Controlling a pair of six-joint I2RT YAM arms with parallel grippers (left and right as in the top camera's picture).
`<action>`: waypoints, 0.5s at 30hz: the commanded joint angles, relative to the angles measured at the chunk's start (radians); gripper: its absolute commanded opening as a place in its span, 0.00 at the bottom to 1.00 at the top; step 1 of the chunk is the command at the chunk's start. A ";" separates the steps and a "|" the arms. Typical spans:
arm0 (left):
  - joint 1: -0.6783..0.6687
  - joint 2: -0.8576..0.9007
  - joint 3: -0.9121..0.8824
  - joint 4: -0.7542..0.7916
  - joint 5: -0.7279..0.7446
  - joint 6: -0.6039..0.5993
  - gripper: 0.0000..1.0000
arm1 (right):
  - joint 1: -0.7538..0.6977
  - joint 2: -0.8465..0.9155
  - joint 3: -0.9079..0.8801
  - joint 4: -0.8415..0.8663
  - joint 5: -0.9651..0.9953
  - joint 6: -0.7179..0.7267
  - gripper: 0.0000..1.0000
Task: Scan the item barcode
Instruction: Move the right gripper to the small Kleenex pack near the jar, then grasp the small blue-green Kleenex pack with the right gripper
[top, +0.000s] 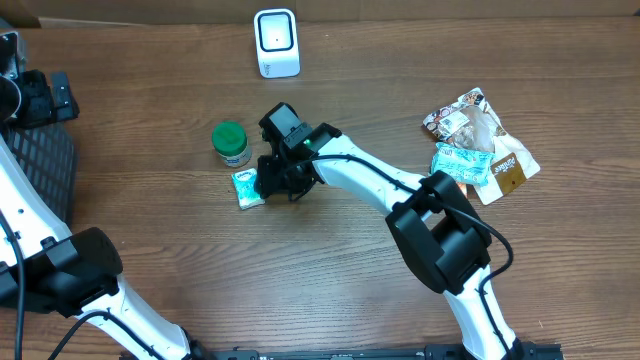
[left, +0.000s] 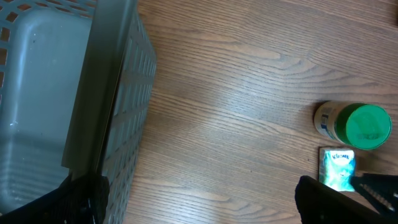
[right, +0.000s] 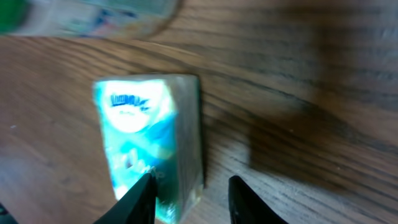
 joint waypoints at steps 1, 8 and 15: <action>0.005 -0.024 0.019 0.002 0.000 0.021 1.00 | 0.007 0.024 -0.002 0.016 -0.008 0.020 0.32; 0.005 -0.024 0.019 0.002 0.000 0.021 1.00 | 0.021 0.043 -0.002 0.051 -0.047 0.020 0.29; 0.005 -0.024 0.019 0.002 0.000 0.021 1.00 | 0.020 0.043 0.003 0.058 -0.153 0.019 0.25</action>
